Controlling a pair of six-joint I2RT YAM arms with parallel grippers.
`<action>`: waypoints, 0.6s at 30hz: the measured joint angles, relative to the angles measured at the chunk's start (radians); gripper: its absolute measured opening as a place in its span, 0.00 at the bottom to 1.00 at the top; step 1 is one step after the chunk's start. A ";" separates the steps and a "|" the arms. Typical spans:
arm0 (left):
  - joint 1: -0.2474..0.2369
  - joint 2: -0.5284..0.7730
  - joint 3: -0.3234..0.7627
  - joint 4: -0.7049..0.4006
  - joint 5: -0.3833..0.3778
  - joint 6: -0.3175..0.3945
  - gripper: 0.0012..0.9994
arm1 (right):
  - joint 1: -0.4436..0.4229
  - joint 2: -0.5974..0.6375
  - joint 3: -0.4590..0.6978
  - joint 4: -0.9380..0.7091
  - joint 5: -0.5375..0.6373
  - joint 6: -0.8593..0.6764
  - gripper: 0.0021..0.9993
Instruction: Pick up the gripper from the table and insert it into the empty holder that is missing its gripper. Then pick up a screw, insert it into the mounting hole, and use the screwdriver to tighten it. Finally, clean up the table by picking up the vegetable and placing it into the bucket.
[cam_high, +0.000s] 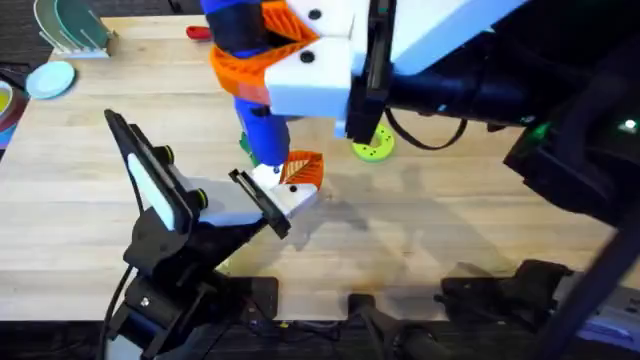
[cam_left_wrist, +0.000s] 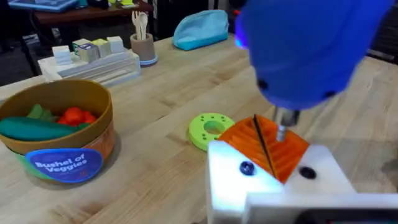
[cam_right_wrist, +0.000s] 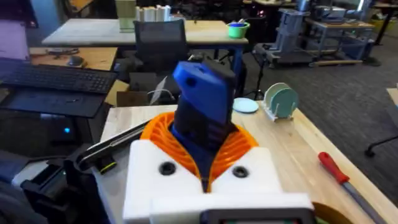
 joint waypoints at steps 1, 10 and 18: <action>0.000 0.000 0.000 0.000 0.000 0.000 0.00 | 0.000 0.000 0.000 0.003 0.007 -0.004 0.02; 0.000 0.000 0.000 0.000 0.000 0.000 0.00 | -0.001 0.044 0.000 0.048 0.020 -0.006 0.02; 0.000 0.000 0.000 0.000 0.000 0.000 0.00 | -0.001 0.046 0.000 0.035 0.022 -0.006 0.02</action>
